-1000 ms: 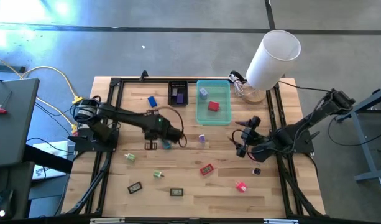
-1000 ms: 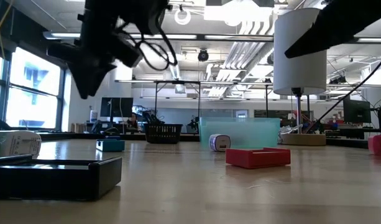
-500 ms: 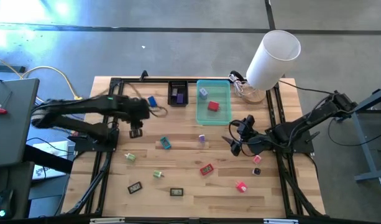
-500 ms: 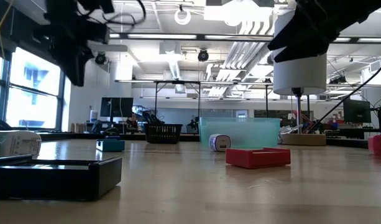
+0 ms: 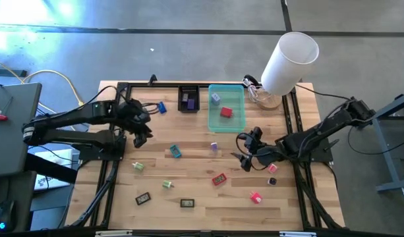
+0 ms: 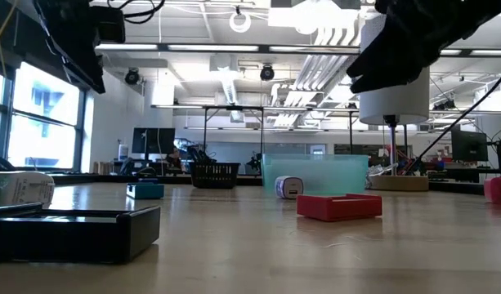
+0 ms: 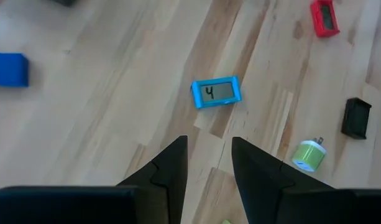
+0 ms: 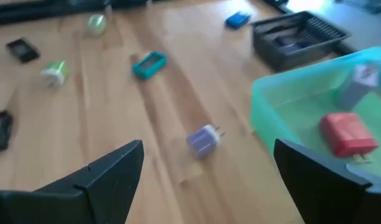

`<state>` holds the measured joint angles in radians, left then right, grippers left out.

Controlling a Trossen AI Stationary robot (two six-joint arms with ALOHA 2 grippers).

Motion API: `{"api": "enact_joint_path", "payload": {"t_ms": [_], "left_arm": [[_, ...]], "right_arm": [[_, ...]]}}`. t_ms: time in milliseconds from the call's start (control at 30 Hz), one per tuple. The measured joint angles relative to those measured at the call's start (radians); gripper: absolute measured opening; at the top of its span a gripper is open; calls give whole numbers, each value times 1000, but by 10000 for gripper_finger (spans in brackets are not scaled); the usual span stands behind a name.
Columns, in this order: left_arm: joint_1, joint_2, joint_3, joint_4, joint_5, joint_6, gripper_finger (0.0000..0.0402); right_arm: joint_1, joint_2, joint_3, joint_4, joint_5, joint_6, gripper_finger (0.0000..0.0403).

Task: Pick & Place Office items
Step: Put the dark blue digital timer into the black bin

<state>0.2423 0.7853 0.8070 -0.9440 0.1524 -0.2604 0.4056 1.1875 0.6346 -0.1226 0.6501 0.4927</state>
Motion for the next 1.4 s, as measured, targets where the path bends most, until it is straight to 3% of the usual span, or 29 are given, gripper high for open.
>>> {"api": "enact_joint_path", "payload": {"t_ms": [267, 400, 567, 733, 1033, 1233, 1400], "left_arm": [[-52, 125, 0, 40, -94, 49, 124], [-49, 213, 0, 41, -137, 43, 149], [10, 328, 0, 41, -197, 107, 201], [139, 422, 0, 98, -210, 131, 235], [480, 556, 0, 242, -192, -14, 238], [615, 632, 0, 332, -144, -338, 238], [647, 662, 0, 365, -143, -565, 238]], "right_arm": [[0, 50, 0, -2, -130, 32, 350], [0, 51, 0, 0, -133, 32, 350], [0, 52, 0, 0, -129, -3, 350], [0, 52, 0, 0, -128, -69, 350], [-54, 51, 0, 0, -122, -232, 350], [-120, 51, 0, -4, -131, -257, 350], [-146, 51, 0, -37, -136, -258, 350]]}}
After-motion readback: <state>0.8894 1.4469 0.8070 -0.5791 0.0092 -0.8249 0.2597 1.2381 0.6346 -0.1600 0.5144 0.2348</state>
